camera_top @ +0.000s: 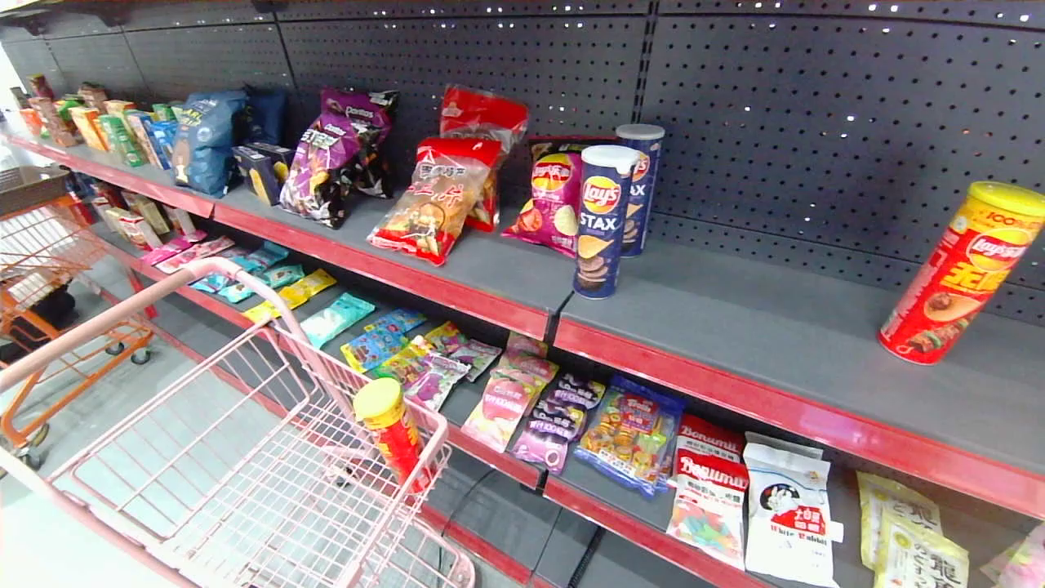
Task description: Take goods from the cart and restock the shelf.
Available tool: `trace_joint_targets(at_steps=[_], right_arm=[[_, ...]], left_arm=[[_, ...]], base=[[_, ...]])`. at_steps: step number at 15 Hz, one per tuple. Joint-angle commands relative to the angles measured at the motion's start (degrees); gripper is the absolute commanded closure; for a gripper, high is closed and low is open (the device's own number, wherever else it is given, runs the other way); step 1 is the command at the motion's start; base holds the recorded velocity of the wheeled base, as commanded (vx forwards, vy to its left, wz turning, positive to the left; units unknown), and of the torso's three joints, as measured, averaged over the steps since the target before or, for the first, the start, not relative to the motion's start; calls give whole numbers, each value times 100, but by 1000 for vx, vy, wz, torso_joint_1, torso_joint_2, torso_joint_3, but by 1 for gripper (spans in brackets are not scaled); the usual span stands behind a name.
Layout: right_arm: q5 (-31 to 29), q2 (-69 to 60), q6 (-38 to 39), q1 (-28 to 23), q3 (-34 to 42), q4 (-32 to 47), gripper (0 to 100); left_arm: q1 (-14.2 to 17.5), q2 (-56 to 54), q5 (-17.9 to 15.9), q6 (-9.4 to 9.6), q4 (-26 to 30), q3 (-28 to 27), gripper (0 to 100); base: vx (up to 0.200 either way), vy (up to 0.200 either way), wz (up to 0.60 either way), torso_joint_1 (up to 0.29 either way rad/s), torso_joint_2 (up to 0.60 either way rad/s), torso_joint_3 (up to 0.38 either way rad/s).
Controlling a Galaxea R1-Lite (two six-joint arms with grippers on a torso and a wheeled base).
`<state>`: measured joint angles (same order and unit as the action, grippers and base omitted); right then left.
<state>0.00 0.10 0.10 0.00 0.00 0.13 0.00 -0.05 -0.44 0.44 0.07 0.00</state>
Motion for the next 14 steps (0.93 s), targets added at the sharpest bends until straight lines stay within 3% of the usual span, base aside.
trace_joint_targets(at_steps=[1, 6, 14], right_arm=[[0, -1, -1, 0, 0, -5, 0], [0, -1, -1, 0, 0, -5, 0], [-9, -1, 8, 0, 0, -5, 0]], left_arm=[[0, 5, 0, 0, 1, 0, 0], [0, 5, -9, -9, 1, 0, 0], [0, 5, -9, -9, 1, 0, 0]], base=[[0, 0, 0, 0, 0, 0], [0, 0, 0, -92, 230, 135], [0, 0, 0, -176, 463, 287]])
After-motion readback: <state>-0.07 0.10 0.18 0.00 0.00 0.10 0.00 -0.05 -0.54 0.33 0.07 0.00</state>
